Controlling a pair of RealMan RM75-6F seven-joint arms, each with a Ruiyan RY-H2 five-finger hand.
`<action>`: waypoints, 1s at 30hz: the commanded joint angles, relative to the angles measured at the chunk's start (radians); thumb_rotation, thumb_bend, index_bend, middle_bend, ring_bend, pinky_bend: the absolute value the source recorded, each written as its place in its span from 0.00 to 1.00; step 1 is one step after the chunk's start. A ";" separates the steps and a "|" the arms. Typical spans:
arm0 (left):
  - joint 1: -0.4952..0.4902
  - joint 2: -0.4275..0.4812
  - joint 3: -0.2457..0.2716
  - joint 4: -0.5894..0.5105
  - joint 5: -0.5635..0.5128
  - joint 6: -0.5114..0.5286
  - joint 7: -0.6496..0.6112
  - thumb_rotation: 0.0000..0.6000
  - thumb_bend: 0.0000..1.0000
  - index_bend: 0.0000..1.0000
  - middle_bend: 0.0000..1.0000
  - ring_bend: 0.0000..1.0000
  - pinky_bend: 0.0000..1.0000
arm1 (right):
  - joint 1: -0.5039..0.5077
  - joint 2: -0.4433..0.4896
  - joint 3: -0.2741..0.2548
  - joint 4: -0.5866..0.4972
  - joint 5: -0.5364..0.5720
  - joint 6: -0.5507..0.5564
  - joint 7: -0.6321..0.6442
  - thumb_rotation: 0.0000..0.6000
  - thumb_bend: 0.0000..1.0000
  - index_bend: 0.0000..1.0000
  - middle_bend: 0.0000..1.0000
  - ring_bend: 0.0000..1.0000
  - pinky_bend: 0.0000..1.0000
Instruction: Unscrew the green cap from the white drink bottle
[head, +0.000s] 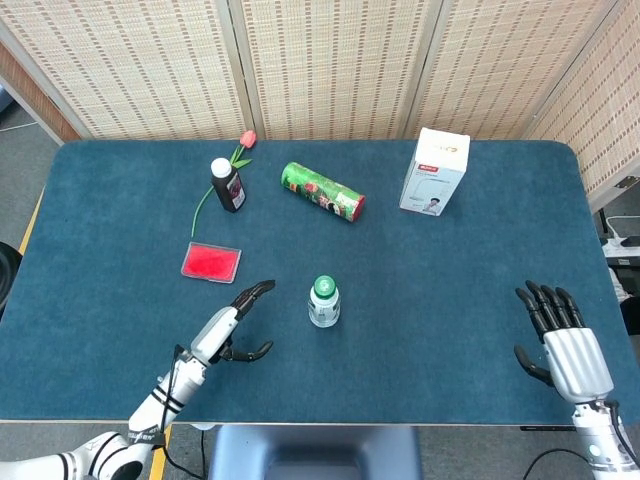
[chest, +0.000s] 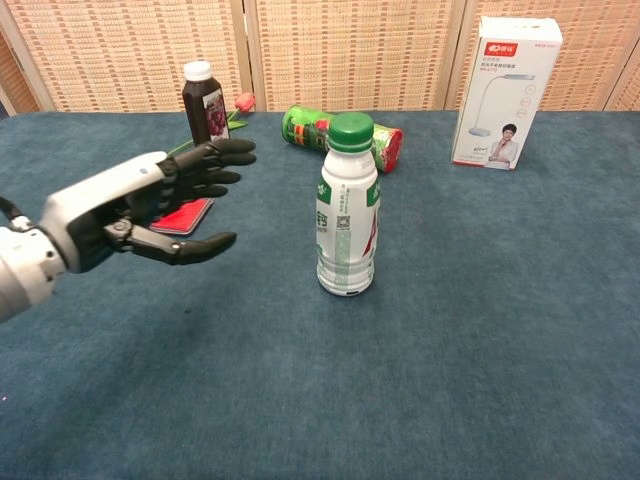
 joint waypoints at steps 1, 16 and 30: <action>-0.028 -0.030 -0.016 0.026 -0.030 -0.034 -0.011 1.00 0.36 0.00 0.00 0.00 0.04 | 0.003 0.003 -0.003 -0.002 0.002 -0.014 0.002 1.00 0.25 0.00 0.00 0.00 0.00; -0.125 -0.143 -0.090 0.119 -0.146 -0.132 -0.048 1.00 0.34 0.00 0.00 0.00 0.05 | 0.008 0.025 0.003 -0.009 0.023 -0.035 0.027 1.00 0.25 0.00 0.00 0.00 0.00; -0.199 -0.216 -0.137 0.161 -0.192 -0.203 -0.135 1.00 0.34 0.00 0.00 0.00 0.05 | 0.012 0.038 -0.001 -0.014 0.029 -0.057 0.050 1.00 0.25 0.00 0.00 0.00 0.00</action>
